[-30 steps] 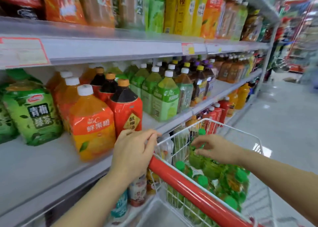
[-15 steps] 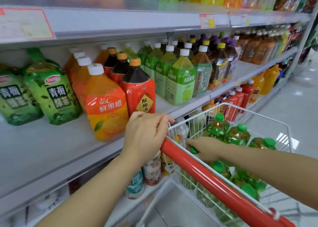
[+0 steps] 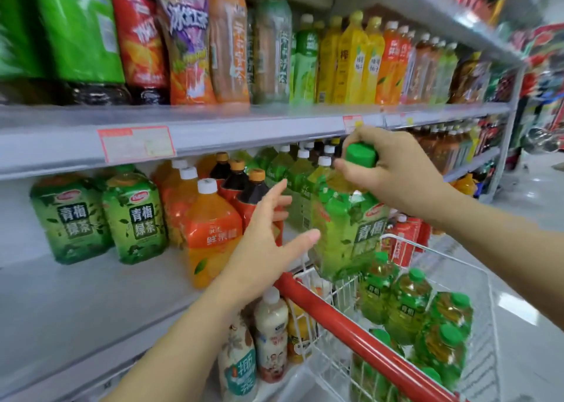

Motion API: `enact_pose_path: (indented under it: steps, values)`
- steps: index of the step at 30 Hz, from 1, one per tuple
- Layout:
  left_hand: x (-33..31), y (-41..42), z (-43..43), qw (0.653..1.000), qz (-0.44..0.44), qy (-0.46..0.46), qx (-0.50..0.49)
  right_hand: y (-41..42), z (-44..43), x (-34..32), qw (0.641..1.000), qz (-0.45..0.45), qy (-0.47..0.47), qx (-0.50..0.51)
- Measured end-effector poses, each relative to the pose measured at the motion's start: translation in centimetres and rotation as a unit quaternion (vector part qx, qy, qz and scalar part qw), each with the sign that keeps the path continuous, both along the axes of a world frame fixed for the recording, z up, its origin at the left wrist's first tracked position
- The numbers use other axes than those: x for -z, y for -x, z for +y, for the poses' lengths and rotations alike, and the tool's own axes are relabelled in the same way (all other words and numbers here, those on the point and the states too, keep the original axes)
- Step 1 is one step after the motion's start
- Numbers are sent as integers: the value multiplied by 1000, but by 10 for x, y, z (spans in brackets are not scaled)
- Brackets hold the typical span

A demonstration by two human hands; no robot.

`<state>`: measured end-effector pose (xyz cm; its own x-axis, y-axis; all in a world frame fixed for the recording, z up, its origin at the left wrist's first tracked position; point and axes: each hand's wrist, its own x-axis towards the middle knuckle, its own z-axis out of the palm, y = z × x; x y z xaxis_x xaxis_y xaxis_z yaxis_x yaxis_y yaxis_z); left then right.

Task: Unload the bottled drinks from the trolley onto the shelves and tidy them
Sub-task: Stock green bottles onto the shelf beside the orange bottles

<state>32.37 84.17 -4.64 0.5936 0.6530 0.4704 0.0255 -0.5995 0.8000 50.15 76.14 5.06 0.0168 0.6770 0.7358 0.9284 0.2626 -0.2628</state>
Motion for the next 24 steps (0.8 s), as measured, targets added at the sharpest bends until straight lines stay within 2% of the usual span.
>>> enact_pose_path:
  steps: [3,6,9,14,16,19,20,24]
  values:
    - [-18,15,-22,998,-35,-52,-12,42,0,-19,997,31,-43,-64]
    - [-16,40,-26,984,-98,-101,-111,84,13,-16,987,80,-65,-125]
    - [0,75,-18,962,-139,-128,-195,123,31,0,976,105,-48,-185]
    - [24,136,-10,943,-140,-110,-280,166,63,29,954,112,26,-277]
    - [29,160,-4,936,-139,-100,-309,164,81,47,956,135,74,-248]
    - [31,194,13,922,-124,-92,-354,150,114,77,990,92,87,-61]
    - [32,203,19,919,-116,-90,-367,150,122,82,992,72,108,-5]
    - [39,224,44,902,-132,-35,-410,166,143,94,978,40,194,60]
